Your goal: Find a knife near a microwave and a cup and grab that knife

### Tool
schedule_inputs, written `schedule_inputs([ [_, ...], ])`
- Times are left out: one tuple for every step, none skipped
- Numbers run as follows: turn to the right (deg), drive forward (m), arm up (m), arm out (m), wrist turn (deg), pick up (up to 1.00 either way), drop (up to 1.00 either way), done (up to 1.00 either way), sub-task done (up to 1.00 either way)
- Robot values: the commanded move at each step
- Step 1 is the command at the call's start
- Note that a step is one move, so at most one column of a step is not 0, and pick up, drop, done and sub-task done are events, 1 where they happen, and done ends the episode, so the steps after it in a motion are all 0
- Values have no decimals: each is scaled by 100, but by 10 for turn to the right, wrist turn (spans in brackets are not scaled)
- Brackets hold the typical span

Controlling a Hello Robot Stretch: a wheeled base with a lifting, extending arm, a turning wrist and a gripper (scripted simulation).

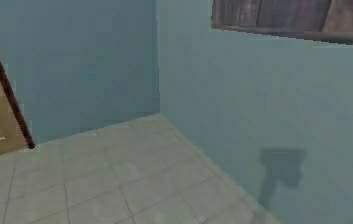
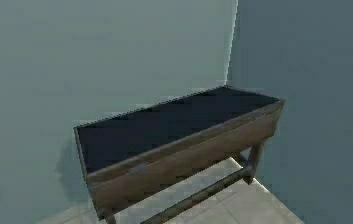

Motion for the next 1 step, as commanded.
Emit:
schedule_inputs([
  [-450,0,0,0,0,0,0,0,0],
])
